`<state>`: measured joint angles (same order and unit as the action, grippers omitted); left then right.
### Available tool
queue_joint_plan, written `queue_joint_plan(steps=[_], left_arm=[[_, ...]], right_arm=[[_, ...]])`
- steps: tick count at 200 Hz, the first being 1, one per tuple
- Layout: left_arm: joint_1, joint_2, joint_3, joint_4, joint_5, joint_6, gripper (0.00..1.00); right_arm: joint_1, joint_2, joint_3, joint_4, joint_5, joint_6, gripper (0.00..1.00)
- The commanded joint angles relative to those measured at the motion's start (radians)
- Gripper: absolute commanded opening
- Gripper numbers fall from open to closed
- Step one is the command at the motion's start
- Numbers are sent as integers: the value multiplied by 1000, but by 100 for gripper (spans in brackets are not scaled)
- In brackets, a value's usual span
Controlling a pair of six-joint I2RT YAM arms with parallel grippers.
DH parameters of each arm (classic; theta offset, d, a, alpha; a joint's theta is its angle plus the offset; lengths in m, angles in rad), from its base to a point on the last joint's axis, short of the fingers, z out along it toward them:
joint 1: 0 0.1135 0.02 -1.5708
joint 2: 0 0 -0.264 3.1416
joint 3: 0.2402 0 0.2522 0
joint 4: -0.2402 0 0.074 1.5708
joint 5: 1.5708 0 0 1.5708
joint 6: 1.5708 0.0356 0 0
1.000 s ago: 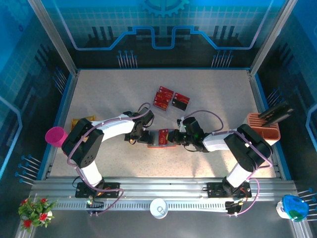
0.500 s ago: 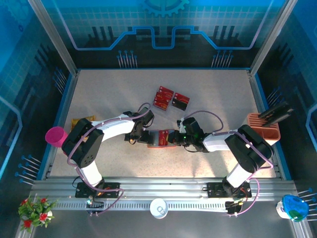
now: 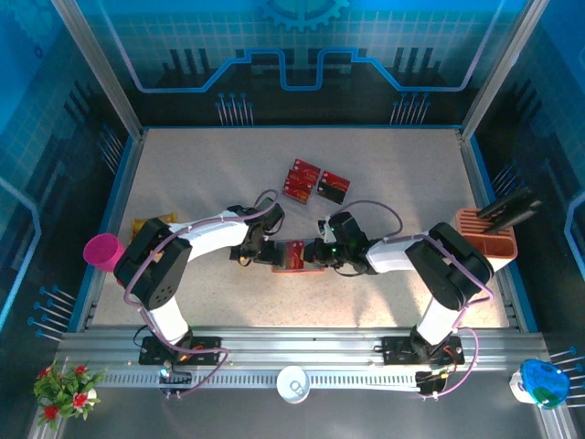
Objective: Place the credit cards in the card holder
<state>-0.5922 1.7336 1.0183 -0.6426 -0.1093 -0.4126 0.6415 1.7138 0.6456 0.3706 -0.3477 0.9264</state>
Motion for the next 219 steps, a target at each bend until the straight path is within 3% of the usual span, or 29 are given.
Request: queue_joint_plan(steps=[1, 12, 41, 59, 96, 130, 157, 219], left_arm=[[-11, 26, -20, -18, -3, 3, 99], [-10, 22, -15, -18, -3, 3, 99], [-8, -2, 17, -34, -6, 0, 99], [1, -35, 32, -42, 4, -14, 99], [70, -96, 13, -18, 75, -77, 99], [141, -99, -26, 14, 114, -104, 99], [154, -54, -14, 6, 125, -83, 99], [154, 40, 17, -2, 119, -46, 99]], right_arm=[[30, 40, 31, -73, -27, -31, 0], [31, 48, 46, -88, -39, -37, 0], [28, -7, 96, -229, -37, -90, 27], [21, -70, 129, -336, -12, -137, 33], [12, -116, 207, -515, 40, -230, 30], [12, -55, 305, -599, 50, -284, 15], [17, 5, 365, -629, 54, -313, 9], [28, 123, 449, -675, 52, -354, 6]])
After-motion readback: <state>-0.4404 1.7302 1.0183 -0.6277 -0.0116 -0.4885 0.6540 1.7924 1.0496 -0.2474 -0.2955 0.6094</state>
